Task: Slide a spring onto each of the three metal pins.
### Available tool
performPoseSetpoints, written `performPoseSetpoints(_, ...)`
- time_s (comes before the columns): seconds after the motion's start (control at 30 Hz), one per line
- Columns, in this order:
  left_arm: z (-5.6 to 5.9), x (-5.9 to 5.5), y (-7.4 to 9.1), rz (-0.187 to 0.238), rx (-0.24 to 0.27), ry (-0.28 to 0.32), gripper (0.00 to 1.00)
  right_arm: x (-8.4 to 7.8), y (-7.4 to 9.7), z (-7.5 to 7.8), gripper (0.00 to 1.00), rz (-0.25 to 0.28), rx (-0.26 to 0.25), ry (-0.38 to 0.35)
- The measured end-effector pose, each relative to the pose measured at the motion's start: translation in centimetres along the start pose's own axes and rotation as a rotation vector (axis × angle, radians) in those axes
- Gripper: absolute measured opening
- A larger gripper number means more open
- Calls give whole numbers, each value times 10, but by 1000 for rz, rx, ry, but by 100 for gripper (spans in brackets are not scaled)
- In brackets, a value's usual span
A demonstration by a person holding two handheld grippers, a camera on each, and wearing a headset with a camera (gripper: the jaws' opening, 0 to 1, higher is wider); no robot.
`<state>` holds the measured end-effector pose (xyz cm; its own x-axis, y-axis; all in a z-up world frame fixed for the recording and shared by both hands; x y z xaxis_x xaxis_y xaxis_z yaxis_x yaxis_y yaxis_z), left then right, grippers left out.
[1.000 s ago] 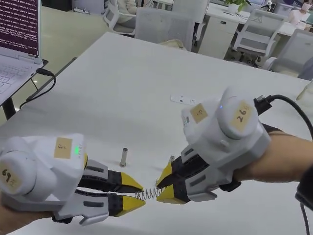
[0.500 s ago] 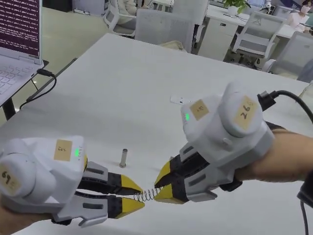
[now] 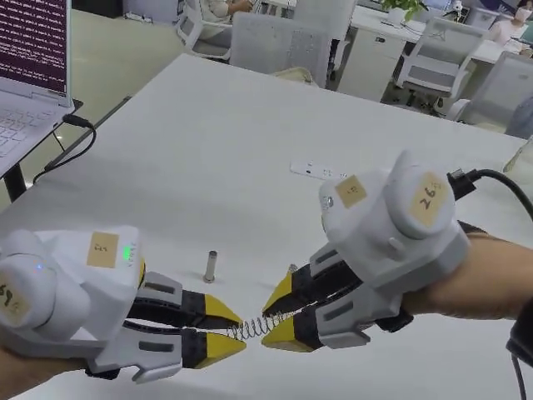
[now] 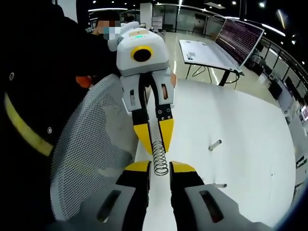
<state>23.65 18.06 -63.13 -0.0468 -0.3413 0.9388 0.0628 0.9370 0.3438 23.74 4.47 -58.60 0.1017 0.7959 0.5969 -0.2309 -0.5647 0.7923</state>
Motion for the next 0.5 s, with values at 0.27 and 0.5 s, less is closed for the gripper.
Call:
performPoseSetpoints(0.27, -1, 3, 1, 26, 5, 8, 2, 1, 2, 4, 11, 84, 18, -71)
performPoseSetpoints(0.5, -1, 5, 1, 40, 4, 12, 2, -3, 0, 5, 11, 118, 37, -116)
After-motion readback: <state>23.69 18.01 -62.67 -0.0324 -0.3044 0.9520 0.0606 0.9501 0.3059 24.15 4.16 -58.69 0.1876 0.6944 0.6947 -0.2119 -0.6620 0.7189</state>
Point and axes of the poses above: the centre of the closed fingertips' face, and the gripper's own axes: y roughly backward along the fingers, z roughly to its right, x roughly out of its top, the point moved 9 cm from there along y, roughly backward along the fingers, and after that the axes turned 9 degrees about -x, right-handed, at the moved point
